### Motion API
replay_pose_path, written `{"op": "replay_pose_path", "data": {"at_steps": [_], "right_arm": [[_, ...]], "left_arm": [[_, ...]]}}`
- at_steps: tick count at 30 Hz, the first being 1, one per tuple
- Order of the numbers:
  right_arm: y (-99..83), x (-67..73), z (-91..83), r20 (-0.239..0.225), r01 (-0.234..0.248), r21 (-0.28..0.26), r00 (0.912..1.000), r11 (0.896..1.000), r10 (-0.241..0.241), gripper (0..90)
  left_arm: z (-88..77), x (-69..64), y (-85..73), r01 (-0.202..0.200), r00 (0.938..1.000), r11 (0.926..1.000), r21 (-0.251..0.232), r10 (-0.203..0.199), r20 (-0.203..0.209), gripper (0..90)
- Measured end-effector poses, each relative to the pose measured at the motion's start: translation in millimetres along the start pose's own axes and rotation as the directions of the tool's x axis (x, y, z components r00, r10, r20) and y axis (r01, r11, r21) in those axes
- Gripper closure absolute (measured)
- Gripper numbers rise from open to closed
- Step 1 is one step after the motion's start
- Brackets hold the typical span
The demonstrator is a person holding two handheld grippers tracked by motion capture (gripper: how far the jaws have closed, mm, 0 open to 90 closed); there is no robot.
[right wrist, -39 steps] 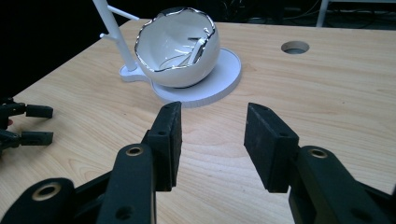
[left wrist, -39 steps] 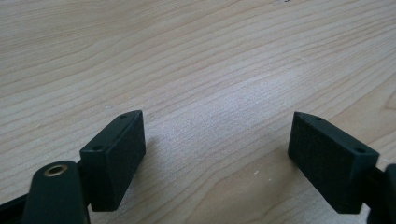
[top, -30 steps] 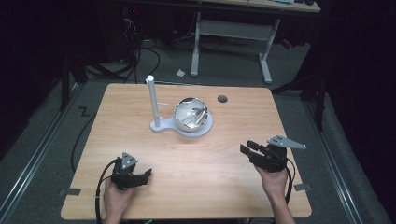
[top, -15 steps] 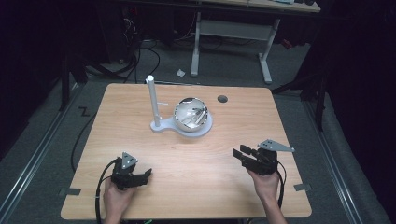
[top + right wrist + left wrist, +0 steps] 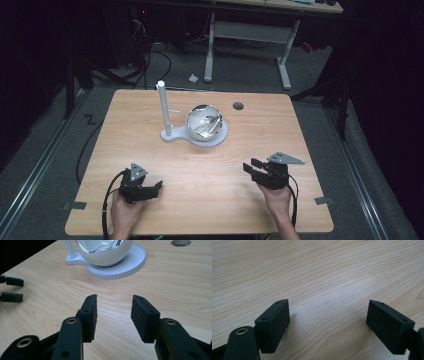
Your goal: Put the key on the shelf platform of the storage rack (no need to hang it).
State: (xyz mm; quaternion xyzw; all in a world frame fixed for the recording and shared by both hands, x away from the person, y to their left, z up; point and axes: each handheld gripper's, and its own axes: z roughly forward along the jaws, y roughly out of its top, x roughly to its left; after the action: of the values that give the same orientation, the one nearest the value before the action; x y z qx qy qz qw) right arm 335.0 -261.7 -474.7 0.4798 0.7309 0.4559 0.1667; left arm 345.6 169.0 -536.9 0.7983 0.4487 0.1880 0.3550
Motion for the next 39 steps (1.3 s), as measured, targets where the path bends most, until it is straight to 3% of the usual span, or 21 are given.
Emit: {"op": "replay_pose_path", "data": {"at_steps": [12, 25, 29, 35, 39], "right_arm": [[-15.1, 6.4, 13.8, 0.009, 0.011, 0.043, 0.9999, 0.999, -0.011, 55.6], [-23.9, 12.0, 26.2, 0.056, 0.059, 0.092, 0.9964, 0.994, -0.064, 54.2], [-27.1, 13.2, 29.8, 0.073, 0.075, 0.109, 0.9938, 0.991, -0.084, 53.7], [-31.2, 17.5, 35.1, 0.119, 0.144, 0.149, 0.9795, 0.978, -0.162, 52.9], [-31.6, 17.8, 36.9, 0.123, 0.15, 0.155, 0.9778, 0.976, -0.17, 52.6]], "left_arm": [[0.0, 0.0, 0.0, 0.0, 1.0, 1.0, 0.0, 0.0, 0.0, 19.5], [0.0, 0.0, 0.0, 0.0, 1.0, 1.0, 0.0, 0.0, 0.0, 19.5], [0.0, 0.0, 0.0, 0.0, 1.0, 1.0, 0.0, 0.0, 0.0, 19.5], [0.0, 0.0, 0.0, 0.0, 1.0, 1.0, 0.0, 0.0, 0.0, 19.5], [-0.1, 0.0, 0.0, -0.001, 1.0, 1.0, 0.001, 0.001, 0.0, 19.5]]}}
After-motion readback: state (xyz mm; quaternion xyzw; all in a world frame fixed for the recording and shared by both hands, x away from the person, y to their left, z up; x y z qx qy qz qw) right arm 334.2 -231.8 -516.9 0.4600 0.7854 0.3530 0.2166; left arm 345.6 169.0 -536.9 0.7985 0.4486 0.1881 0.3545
